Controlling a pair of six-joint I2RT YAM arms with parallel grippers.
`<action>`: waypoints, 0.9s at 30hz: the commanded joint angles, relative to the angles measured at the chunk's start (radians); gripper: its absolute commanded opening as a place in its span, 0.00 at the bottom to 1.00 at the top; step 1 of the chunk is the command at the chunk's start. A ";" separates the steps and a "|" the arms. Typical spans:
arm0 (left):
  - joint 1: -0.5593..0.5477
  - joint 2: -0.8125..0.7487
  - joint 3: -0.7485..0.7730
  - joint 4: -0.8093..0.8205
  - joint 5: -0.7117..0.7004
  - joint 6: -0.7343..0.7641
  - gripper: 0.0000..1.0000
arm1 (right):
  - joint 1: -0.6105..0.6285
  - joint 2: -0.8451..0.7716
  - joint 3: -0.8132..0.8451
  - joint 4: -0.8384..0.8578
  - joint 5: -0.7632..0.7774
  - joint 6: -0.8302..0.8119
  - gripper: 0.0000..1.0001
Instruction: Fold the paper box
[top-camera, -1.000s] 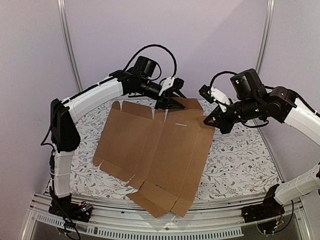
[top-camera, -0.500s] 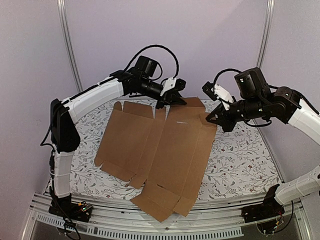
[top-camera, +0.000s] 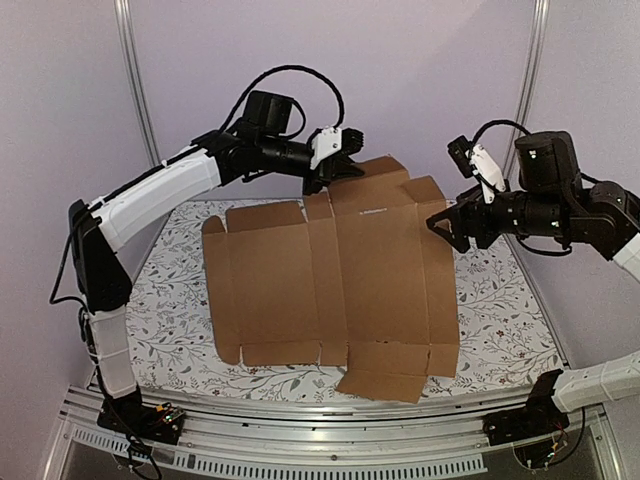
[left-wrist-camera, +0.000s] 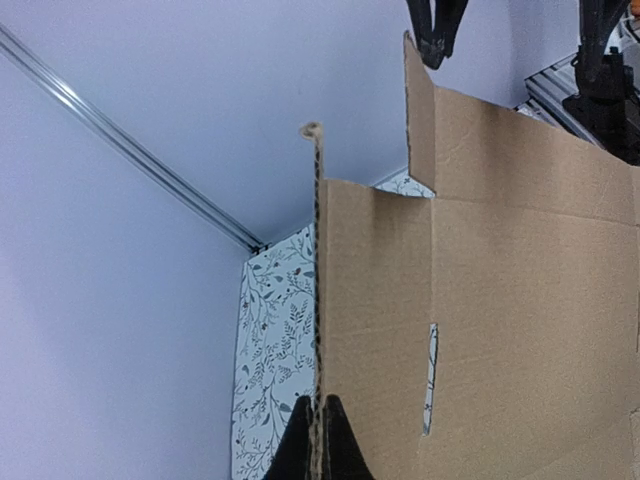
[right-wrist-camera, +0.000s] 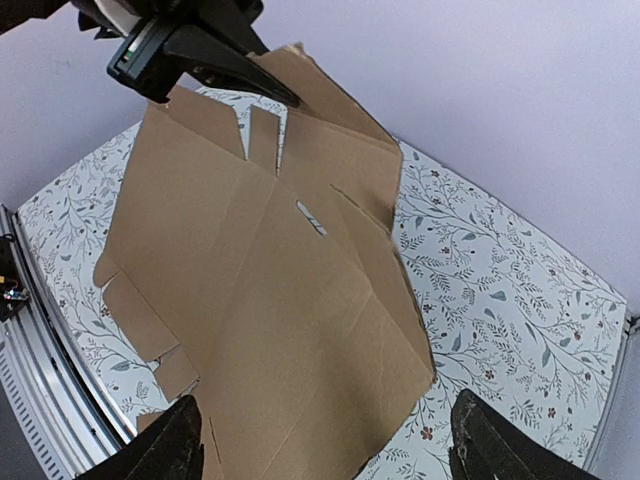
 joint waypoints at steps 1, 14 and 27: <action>0.015 -0.065 -0.012 0.102 -0.134 -0.113 0.00 | 0.007 -0.096 -0.050 0.030 0.102 0.096 0.88; 0.118 -0.218 -0.228 0.297 -0.176 -0.527 0.00 | 0.001 -0.159 -0.096 0.064 0.164 0.104 0.97; 0.209 -0.411 -0.606 0.547 -0.215 -0.736 0.00 | -0.246 0.078 0.056 0.067 -0.251 0.003 0.99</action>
